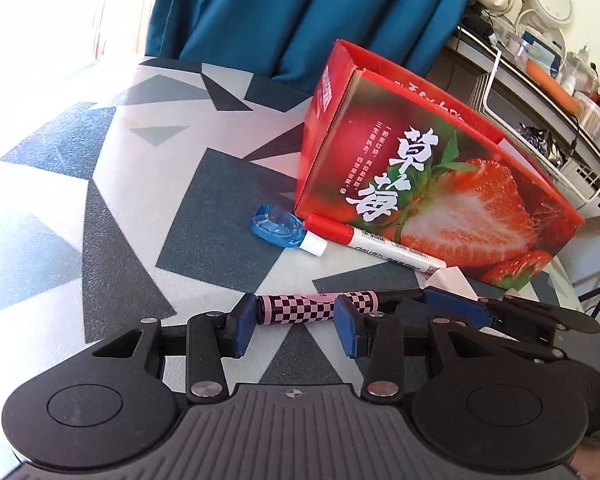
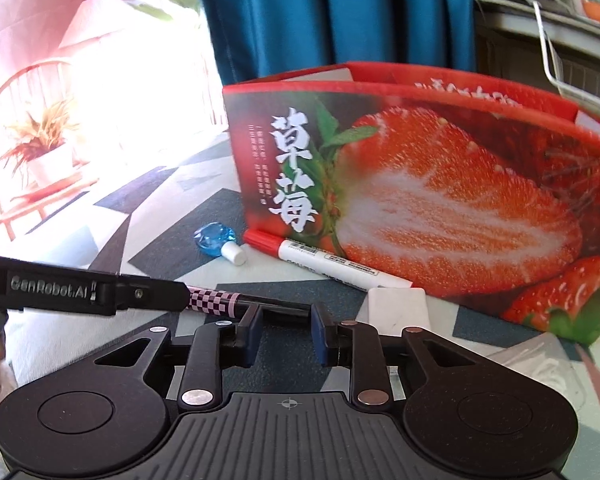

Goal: Organize rigid objects
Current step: 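Close the left tool on the pink checkered pen and lift it, then lower the pen into the red box and open the left tool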

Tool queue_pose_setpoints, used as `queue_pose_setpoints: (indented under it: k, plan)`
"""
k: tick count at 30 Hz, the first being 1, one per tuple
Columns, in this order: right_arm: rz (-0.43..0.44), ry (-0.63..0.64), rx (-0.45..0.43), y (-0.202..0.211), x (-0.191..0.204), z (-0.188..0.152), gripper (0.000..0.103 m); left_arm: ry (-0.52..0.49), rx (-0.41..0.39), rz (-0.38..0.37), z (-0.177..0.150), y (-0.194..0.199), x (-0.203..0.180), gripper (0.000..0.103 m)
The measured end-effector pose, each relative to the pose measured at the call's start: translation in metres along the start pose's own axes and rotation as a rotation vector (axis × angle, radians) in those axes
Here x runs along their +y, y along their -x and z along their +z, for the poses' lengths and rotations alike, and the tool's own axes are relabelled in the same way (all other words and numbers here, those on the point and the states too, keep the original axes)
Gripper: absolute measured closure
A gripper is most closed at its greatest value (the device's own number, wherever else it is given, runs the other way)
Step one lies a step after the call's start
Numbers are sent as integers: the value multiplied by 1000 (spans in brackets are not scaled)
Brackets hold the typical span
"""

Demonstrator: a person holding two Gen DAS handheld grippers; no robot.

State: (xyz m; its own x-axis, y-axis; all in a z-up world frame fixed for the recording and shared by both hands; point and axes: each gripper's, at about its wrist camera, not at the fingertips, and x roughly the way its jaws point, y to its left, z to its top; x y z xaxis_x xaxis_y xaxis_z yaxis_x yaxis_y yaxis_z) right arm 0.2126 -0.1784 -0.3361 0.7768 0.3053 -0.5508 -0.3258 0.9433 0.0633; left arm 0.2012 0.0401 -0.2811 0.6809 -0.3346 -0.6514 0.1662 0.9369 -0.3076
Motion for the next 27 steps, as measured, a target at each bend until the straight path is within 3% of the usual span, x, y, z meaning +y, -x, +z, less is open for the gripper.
queue_pose_setpoints:
  k: [10, 15, 21, 27]
  plan:
    - [-18, 45, -92, 31, 7, 10, 82, 4, -62, -26, 8, 23, -10, 59]
    - [-43, 27, -179, 55, -3, 31, 82, -35, -121, -66, 34, 37, -29, 59]
    - [-111, -20, -295, 80, -32, 62, 81, -151, -186, -126, 75, 43, -74, 59]
    - [-190, -68, -337, 91, -70, 77, 80, -194, -130, -207, 100, 16, -110, 59]
